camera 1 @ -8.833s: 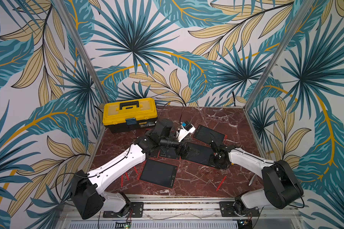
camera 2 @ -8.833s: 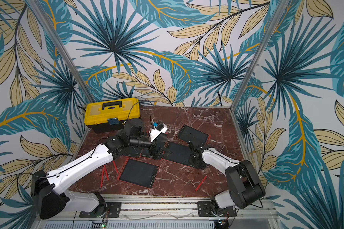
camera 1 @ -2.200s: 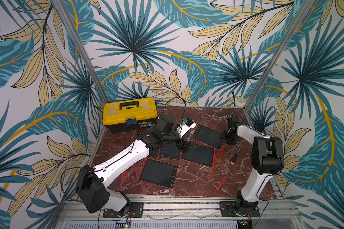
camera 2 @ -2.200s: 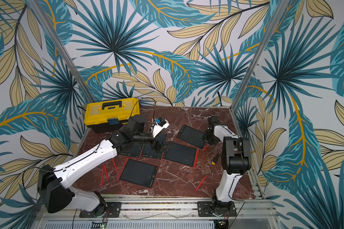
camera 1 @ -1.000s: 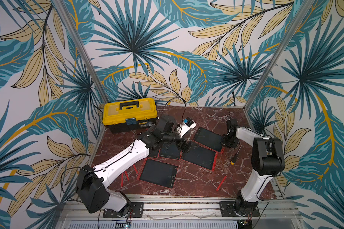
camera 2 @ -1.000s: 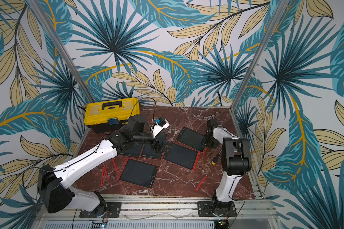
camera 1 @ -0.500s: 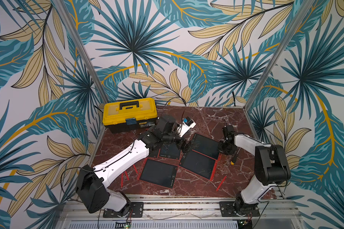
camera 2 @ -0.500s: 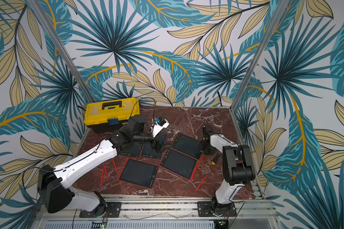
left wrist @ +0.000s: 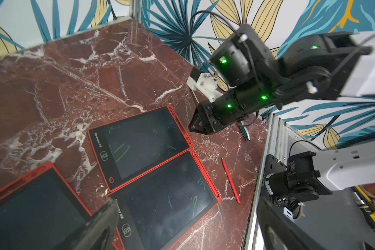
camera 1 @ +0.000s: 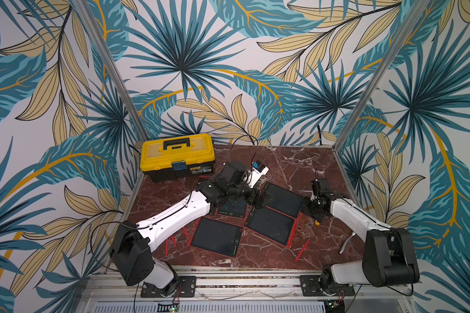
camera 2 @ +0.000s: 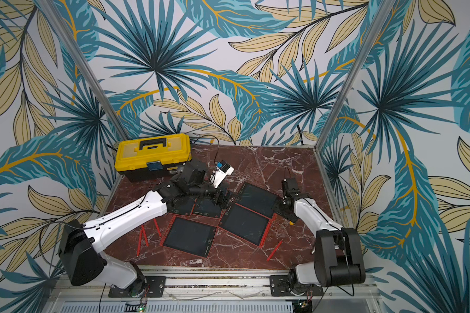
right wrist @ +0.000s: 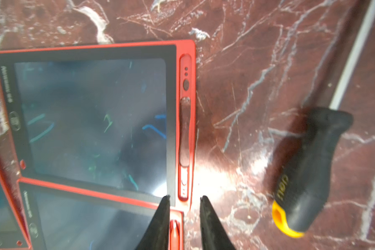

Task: Place the stylus back onto the writing tablet
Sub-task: Move the writing tablet to the center of the board.

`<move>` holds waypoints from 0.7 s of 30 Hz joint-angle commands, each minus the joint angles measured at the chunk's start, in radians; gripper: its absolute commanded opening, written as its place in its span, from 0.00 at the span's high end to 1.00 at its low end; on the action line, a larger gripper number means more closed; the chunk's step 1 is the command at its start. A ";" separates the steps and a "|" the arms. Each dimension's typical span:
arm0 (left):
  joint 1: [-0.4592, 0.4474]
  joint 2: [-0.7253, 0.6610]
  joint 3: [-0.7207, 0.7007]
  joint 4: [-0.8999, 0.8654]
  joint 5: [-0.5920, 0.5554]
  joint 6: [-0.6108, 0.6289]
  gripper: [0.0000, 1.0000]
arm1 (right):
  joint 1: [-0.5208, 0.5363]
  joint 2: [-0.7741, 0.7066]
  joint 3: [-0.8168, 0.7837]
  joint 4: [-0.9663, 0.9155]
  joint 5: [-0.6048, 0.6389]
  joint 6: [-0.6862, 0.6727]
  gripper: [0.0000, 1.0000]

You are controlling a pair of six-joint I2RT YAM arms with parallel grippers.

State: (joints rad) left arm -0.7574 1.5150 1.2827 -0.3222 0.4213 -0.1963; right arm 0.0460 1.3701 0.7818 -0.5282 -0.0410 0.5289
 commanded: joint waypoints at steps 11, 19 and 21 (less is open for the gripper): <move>0.011 0.117 0.012 0.142 -0.033 -0.036 0.00 | 0.005 -0.090 -0.080 -0.055 -0.076 -0.041 0.77; 0.049 0.177 0.035 0.154 0.075 -0.038 0.00 | 0.015 -0.210 -0.182 -0.046 -0.040 0.047 0.78; 0.040 0.191 0.035 0.167 0.074 -0.044 0.00 | 0.015 -0.257 -0.200 -0.083 -0.025 0.048 0.79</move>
State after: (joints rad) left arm -0.7078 1.6901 1.2835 -0.1925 0.4583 -0.2508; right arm 0.0555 1.1618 0.6132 -0.5644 -0.0971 0.5499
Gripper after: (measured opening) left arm 0.995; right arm 0.217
